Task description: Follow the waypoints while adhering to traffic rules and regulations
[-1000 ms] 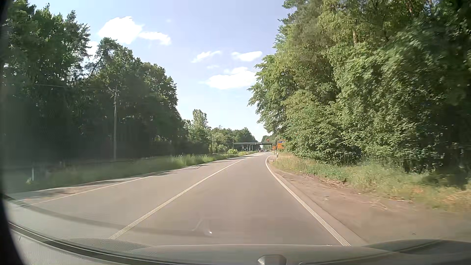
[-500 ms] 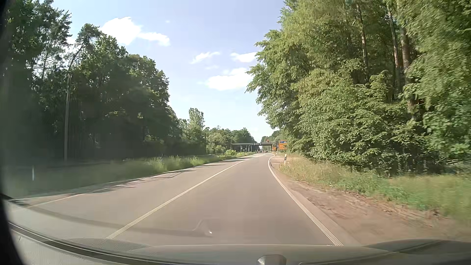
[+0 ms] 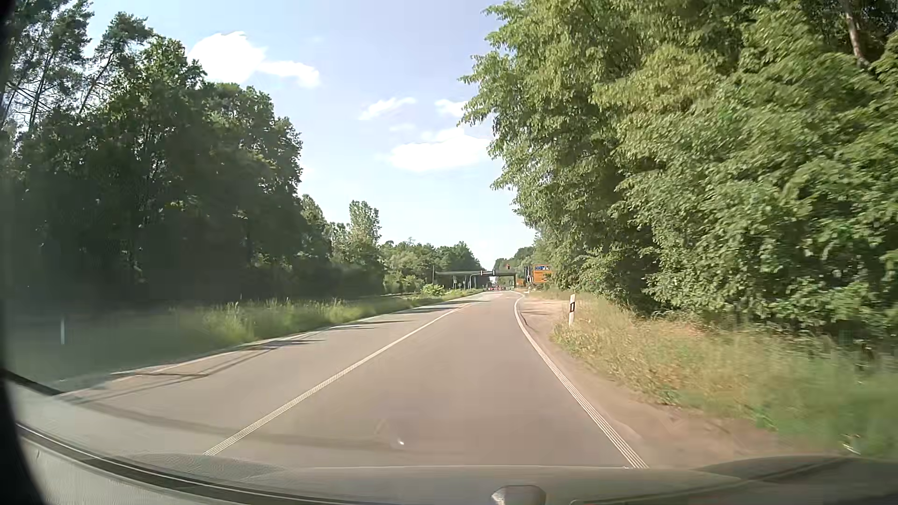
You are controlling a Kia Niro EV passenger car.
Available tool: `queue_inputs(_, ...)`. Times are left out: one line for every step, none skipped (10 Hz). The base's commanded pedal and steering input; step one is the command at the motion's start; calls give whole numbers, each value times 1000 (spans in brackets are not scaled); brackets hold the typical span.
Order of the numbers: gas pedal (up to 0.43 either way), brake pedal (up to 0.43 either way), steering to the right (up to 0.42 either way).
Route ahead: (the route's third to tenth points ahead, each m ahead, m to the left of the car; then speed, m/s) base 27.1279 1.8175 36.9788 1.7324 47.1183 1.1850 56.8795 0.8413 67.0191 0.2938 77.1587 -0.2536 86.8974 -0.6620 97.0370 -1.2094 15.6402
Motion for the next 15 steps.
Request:
queue_inputs(0,30,6)
queue_inputs(0,30,7)
queue_inputs(0,30,7)
queue_inputs(0,30,7)
queue_inputs(0,30,8)
queue_inputs(0,30,8)
queue_inputs(0,30,9)
queue_inputs(0,30,10)
queue_inputs(0,30,10)
queue_inputs(0,30,10)
queue_inputs(0,30,9)
queue_inputs(0,30,7)
queue_inputs(0,30,6)
queue_inputs(0,30,6)
queue_inputs(0,30,6)
